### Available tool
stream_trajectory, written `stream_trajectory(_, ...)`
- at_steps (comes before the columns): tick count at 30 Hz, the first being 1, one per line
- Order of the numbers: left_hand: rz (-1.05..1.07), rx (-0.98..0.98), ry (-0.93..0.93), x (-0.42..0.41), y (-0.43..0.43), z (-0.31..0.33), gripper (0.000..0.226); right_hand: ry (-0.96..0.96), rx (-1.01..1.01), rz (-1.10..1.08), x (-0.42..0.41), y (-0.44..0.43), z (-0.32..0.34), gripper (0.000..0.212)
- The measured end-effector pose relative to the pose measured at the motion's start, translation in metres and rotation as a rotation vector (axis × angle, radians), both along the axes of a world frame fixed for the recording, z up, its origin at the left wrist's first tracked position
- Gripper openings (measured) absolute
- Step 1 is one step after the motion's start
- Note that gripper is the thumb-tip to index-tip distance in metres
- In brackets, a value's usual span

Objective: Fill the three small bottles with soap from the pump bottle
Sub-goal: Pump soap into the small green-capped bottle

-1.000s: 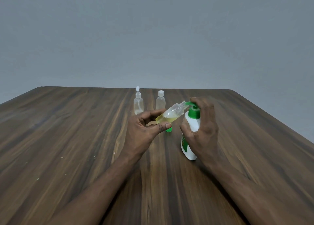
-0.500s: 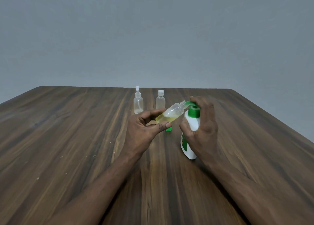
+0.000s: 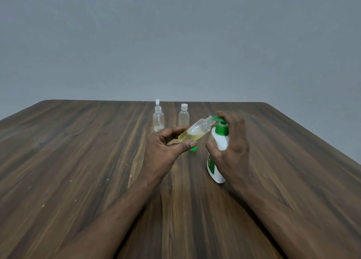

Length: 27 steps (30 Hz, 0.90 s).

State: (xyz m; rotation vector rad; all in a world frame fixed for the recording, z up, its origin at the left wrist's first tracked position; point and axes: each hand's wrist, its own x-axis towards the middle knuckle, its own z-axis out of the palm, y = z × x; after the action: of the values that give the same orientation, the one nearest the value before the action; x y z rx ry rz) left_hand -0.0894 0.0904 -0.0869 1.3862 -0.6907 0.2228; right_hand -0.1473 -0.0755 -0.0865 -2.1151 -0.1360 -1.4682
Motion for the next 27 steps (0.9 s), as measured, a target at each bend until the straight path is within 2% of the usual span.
stream_trajectory(10, 0.009, -0.001, 0.006, 0.0011, 0.0002, -0.0006, 0.041, 0.009, 0.006, -0.015, -0.0013, 0.0007, -0.0004, 0.067)
stream_trajectory(17, 0.006, -0.004, 0.007, 0.0011, 0.001, -0.0007, 0.041, 0.008, 0.012, 0.0, -0.001, 0.001, -0.0003, 0.06)
stream_trajectory(27, 0.001, -0.006, 0.004, 0.0002, 0.0011, 0.0009, 0.042, 0.005, 0.003, -0.016, -0.0016, 0.001, 0.0001, 0.067)
